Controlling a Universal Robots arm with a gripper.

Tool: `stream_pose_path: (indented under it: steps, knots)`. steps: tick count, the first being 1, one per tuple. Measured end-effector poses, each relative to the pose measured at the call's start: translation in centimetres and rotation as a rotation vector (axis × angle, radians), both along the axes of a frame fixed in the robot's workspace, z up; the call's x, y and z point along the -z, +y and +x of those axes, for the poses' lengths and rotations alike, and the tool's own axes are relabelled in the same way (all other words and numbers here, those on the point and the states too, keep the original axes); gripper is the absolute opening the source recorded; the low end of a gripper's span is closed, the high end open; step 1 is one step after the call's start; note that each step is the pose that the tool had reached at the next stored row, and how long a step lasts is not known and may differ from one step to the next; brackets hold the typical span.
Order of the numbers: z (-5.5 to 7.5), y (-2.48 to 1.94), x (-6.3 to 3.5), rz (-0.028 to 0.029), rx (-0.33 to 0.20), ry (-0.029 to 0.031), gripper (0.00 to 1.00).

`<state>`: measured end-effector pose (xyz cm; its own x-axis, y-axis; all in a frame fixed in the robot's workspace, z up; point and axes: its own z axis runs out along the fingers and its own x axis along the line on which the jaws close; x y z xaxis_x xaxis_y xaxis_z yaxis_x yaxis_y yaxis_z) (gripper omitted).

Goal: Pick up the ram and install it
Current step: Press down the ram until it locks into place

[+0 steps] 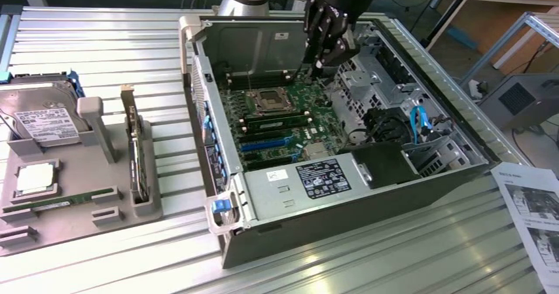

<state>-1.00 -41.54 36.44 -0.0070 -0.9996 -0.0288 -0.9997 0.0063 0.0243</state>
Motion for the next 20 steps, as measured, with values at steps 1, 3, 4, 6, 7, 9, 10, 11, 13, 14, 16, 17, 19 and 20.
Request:
stream_pose_path:
  steps: [1,3,4,6,7,9,10,11,13,14,16,17,19,20]
  knots:
    - [0.00,0.00,0.00,0.0000,0.000,0.0000,0.24]
    - [0.00,0.00,0.00,0.0000,0.000,0.0000,0.11]
    - [0.00,0.00,0.00,0.0000,0.000,0.0000,0.11]
    - [0.00,0.00,0.00,0.0000,0.000,0.0000,0.11]
    - [0.00,0.00,0.00,0.0000,0.000,0.0000,0.11]
    - [0.00,0.00,0.00,0.0000,0.000,-0.0001,0.11]
    - [0.00,0.00,0.00,-0.0001,0.000,0.0000,0.11]
    - [0.00,0.00,0.00,0.0000,0.000,0.0000,0.11]
    - [0.00,0.00,0.00,0.0000,0.000,0.0000,0.11]
    - [0.00,0.00,0.00,0.0000,0.000,-0.0001,0.11]
    - [0.00,0.00,0.00,0.0000,0.000,0.0000,0.11]
    - [0.15,0.00,0.00,-0.0001,0.000,0.0000,0.11]
    - [0.51,0.00,0.00,0.0000,0.000,0.0001,0.11]
    - [0.80,0.00,0.00,-0.0001,0.000,0.0002,0.11]
